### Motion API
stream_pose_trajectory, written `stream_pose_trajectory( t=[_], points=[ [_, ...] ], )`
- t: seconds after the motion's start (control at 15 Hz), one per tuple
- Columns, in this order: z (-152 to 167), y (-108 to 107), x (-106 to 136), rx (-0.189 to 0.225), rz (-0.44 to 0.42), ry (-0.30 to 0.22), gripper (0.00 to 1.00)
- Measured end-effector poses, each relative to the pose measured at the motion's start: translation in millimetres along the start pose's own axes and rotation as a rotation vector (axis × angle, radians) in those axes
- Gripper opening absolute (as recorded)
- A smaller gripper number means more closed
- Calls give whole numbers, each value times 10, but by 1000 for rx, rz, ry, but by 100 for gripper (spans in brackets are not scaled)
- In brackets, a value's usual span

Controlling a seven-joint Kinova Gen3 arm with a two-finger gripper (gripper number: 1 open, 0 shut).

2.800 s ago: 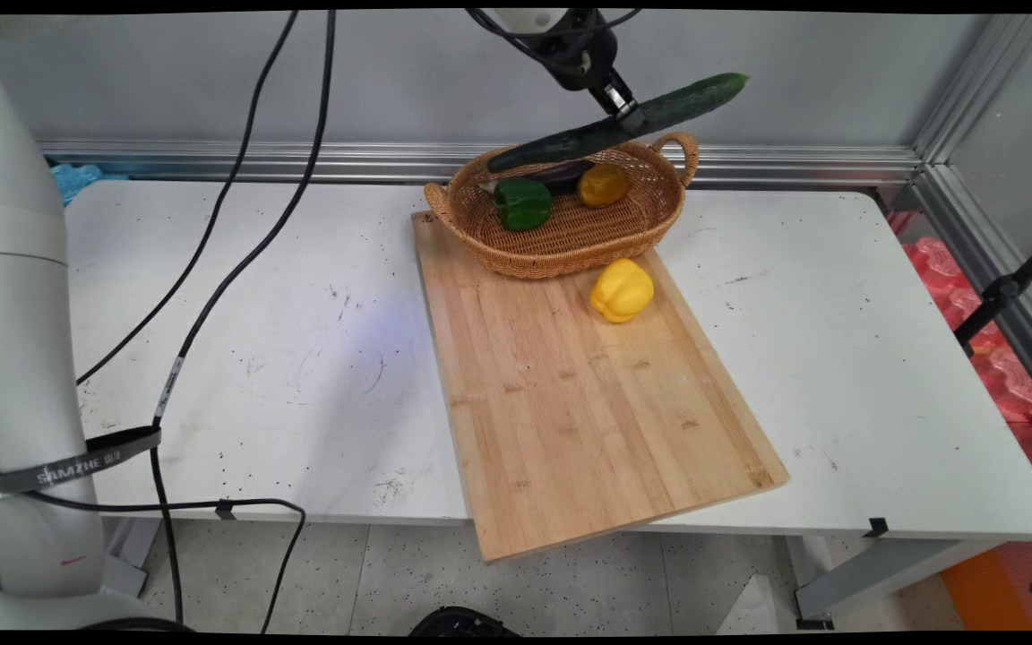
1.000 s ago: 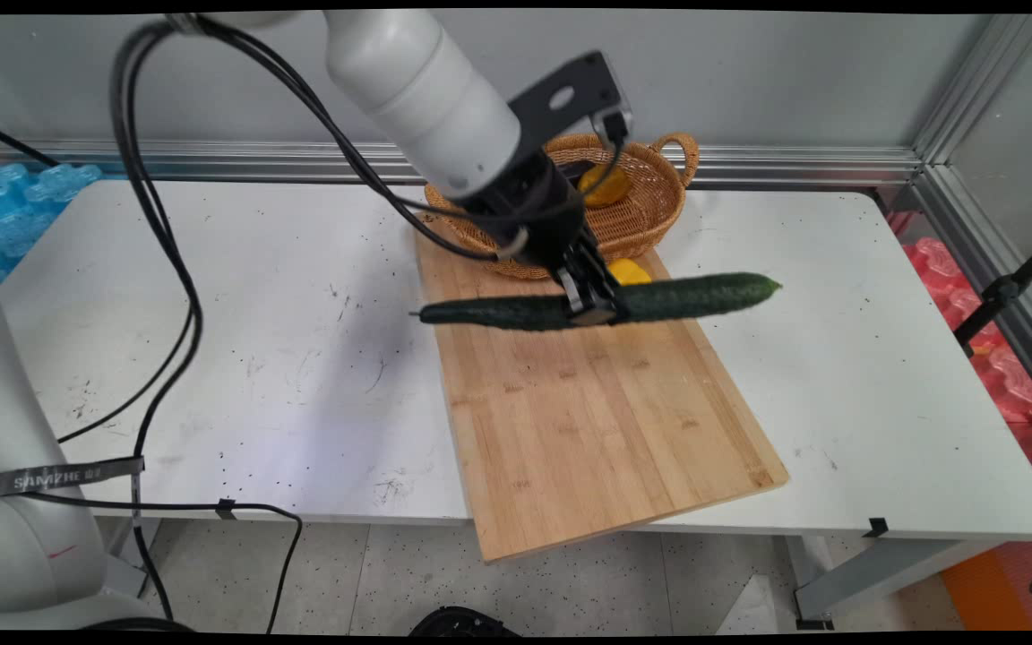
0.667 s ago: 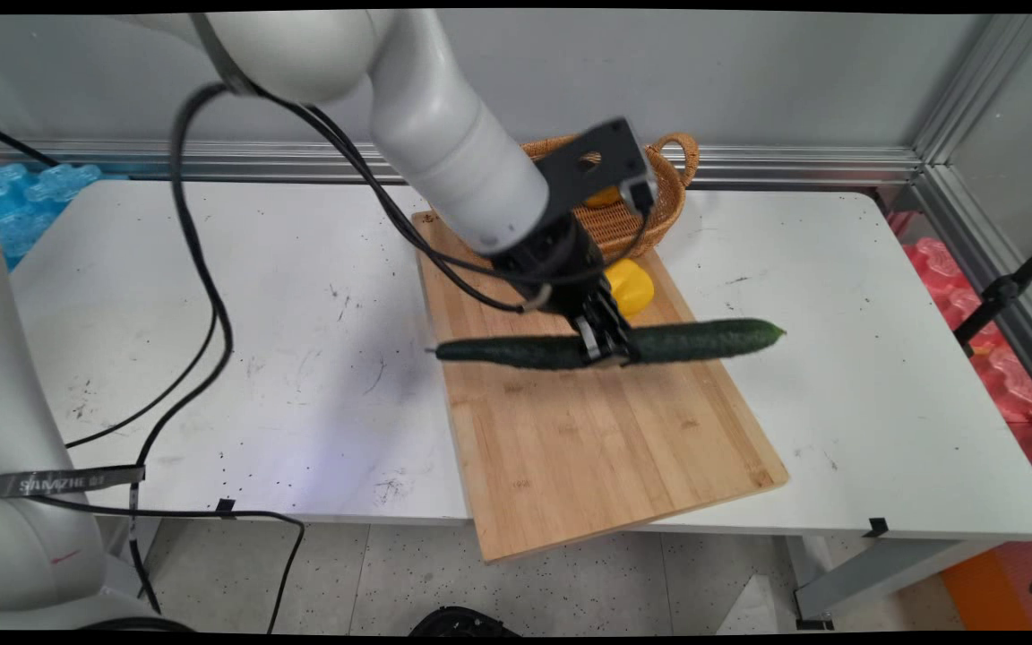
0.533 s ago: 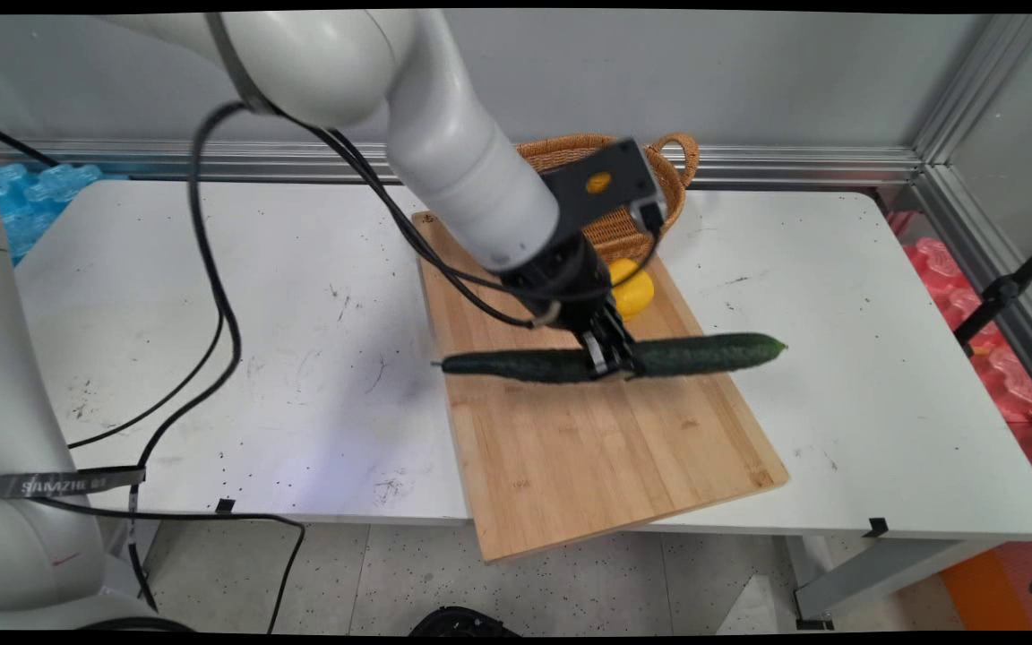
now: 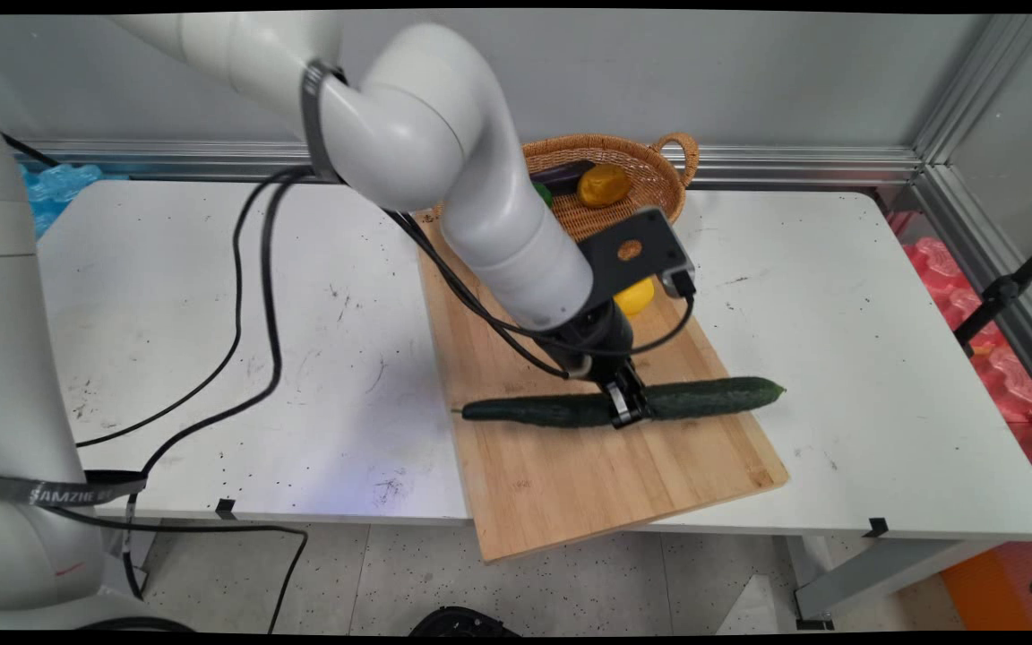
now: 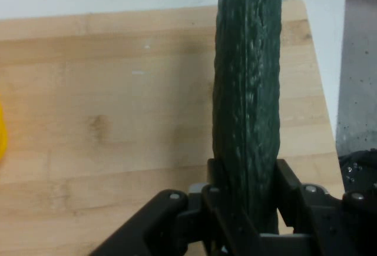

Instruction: Place the picked object on the cutting board

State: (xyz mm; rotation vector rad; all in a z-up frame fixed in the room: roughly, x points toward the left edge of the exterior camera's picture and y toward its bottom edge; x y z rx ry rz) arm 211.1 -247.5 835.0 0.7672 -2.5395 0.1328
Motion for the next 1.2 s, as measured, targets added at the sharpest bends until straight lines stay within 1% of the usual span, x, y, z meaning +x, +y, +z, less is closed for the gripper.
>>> stream_pose_trajectory(
  t=[0.2,0.67,0.73,1.2],
  points=[
    [169,43,-18,0,-19,-18,0],
    [369,94,-35,4,-54,-34,0],
    [391,98,-35,6,-59,-36,100],
    [416,141,-41,-3,-73,-35,100]
  ],
)
